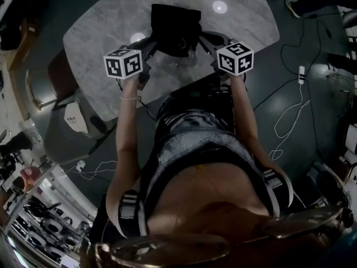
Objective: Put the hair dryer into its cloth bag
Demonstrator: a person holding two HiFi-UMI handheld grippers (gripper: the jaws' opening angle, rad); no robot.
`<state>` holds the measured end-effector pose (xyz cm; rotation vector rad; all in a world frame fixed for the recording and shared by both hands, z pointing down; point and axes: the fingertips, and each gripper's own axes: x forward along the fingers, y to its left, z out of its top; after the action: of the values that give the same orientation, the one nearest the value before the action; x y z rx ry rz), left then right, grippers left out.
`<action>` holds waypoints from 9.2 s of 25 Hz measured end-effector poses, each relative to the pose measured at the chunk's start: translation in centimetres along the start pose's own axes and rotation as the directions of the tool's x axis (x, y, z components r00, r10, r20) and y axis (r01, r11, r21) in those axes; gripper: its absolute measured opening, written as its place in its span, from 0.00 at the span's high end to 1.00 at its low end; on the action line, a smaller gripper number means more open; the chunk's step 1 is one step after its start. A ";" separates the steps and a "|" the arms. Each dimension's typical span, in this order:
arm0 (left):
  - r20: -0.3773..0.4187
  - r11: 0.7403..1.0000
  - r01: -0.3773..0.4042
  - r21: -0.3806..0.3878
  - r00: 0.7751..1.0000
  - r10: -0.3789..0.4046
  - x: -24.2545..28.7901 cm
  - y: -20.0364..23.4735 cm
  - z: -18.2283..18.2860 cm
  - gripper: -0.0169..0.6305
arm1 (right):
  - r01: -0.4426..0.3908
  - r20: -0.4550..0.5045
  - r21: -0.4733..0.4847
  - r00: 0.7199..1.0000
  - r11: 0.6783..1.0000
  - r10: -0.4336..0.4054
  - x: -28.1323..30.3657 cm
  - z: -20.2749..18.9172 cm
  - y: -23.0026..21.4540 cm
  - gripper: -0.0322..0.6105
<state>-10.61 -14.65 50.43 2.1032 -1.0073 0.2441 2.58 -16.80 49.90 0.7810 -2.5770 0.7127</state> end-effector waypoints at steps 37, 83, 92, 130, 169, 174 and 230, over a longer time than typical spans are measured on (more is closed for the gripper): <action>0.038 0.998 0.015 0.054 0.999 -0.017 -8.6 0.0 4.7 0.95 | -0.167 0.097 -0.261 0.975 0.951 0.198 1.9 9.3 7.0 0.84; 0.184 0.997 -0.062 0.053 0.982 0.051 -5.0 1.4 3.2 0.95 | -0.049 -0.035 -0.203 0.998 0.978 0.043 3.6 6.7 3.4 0.84; 0.134 0.998 -0.063 0.023 0.989 0.059 -5.3 1.0 -1.2 0.95 | -0.071 -0.082 -0.193 0.995 0.979 0.056 2.8 3.2 5.0 0.84; -0.089 0.984 -0.173 -0.050 0.982 0.168 -5.8 4.4 -15.1 0.95 | -0.121 -0.355 -0.218 0.934 0.969 0.037 3.9 -8.7 7.5 0.84; -0.314 0.943 -0.328 0.044 0.892 0.325 -4.9 9.4 -23.7 0.95 | -0.277 -0.740 -0.228 0.672 0.934 0.018 7.8 -22.2 7.0 0.84; -0.320 0.936 -0.345 0.067 0.881 0.348 -4.8 9.7 -24.0 0.95 | -0.297 -0.756 -0.210 0.653 0.931 0.038 8.6 -23.3 6.9 0.84; -0.317 0.959 -0.282 0.039 0.906 0.280 -5.1 10.0 -24.2 0.78 | -0.278 -0.685 -0.147 0.721 0.949 0.105 8.6 -23.0 5.3 0.69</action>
<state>-17.67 1.81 70.15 1.8272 -1.1044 0.7028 -3.07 -3.79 70.57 0.1149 -2.0179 0.5794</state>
